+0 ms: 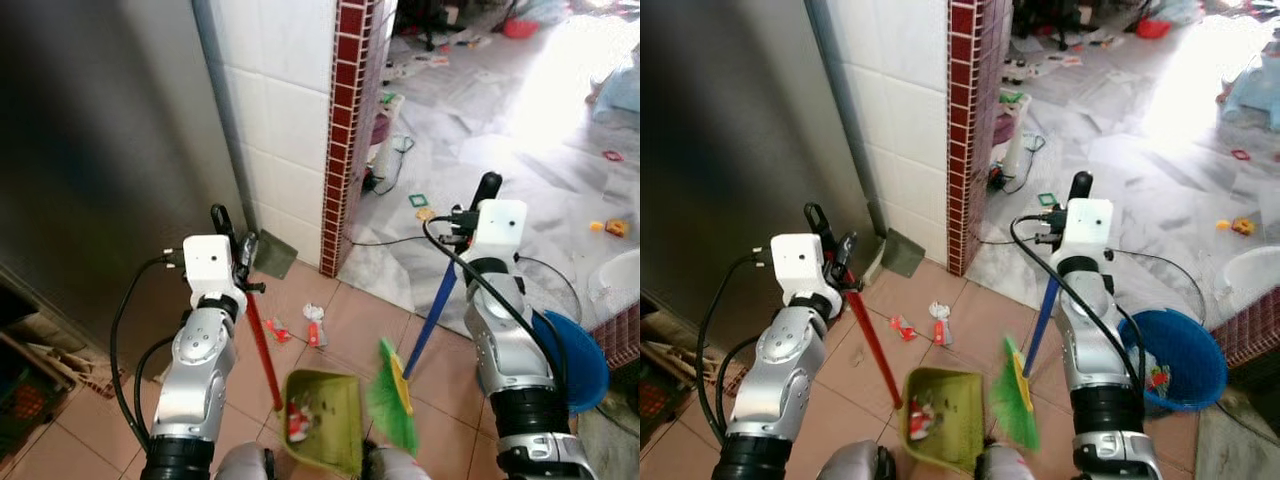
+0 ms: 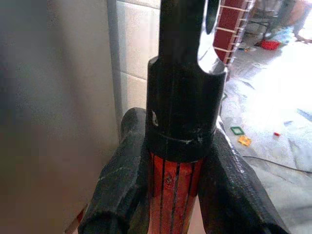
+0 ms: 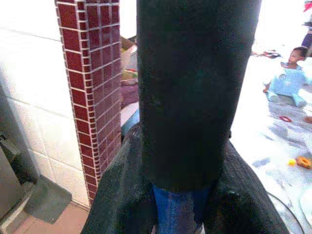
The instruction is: Sweep floor
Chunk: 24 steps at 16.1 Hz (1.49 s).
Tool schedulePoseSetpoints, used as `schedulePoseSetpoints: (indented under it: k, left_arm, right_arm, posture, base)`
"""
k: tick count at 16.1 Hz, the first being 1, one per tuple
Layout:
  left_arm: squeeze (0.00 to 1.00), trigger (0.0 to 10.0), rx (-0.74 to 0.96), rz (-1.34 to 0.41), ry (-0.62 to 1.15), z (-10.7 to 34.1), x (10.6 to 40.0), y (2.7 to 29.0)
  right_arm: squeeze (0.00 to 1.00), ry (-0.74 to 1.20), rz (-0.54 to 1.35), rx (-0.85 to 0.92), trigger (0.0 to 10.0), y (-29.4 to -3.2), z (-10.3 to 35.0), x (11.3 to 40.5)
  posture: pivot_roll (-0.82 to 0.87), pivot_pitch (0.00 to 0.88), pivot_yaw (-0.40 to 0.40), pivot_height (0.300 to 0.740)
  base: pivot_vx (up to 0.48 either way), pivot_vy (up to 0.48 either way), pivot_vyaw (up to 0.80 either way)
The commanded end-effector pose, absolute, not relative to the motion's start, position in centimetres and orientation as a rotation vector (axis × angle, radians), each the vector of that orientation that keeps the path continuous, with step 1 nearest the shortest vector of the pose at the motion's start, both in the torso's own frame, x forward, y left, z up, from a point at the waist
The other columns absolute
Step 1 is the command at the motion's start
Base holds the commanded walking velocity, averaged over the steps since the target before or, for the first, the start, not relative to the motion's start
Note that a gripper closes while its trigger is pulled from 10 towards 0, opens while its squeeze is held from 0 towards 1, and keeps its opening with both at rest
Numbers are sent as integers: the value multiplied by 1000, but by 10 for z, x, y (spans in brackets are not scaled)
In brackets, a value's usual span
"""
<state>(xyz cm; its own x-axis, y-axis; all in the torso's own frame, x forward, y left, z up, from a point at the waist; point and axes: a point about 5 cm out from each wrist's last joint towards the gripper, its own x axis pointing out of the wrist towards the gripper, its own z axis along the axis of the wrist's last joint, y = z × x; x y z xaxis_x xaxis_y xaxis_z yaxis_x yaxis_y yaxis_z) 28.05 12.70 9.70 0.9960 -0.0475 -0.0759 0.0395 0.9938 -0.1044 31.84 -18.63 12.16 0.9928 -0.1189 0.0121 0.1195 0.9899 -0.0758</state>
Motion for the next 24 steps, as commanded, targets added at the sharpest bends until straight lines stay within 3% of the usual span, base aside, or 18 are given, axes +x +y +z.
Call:
schedulePoseSetpoints:
  k: [1, 6, 12, 24]
  left_arm:
    - [0, 10000, -123, -57, 34, 108, 282, 122]
    - [0, 10000, -123, -64, 46, 105, 281, 120]
    - [0, 10000, -147, -47, 41, 106, 282, 122]
    - [0, 10000, -165, -48, 55, 106, 284, 124]
  right_arm:
    - [0, 2, -122, -75, 10000, -188, 121, 319]
    - [0, 10, -115, -76, 10000, -186, 118, 318]
    - [0, 7, -112, -76, 10000, -186, 119, 319]
    - [0, 10, -105, -78, 10000, -185, 117, 319]
  posture:
    - [-126, 0, 26, 740]
    - [-125, 0, 25, 740]
    - [-124, 0, 22, 740]
    - [-124, 0, 26, 740]
  base:
    - [-255, 0, 0]
    - [-256, 0, -88]
    - [0, 0, -146]
    - [0, 272, -800]
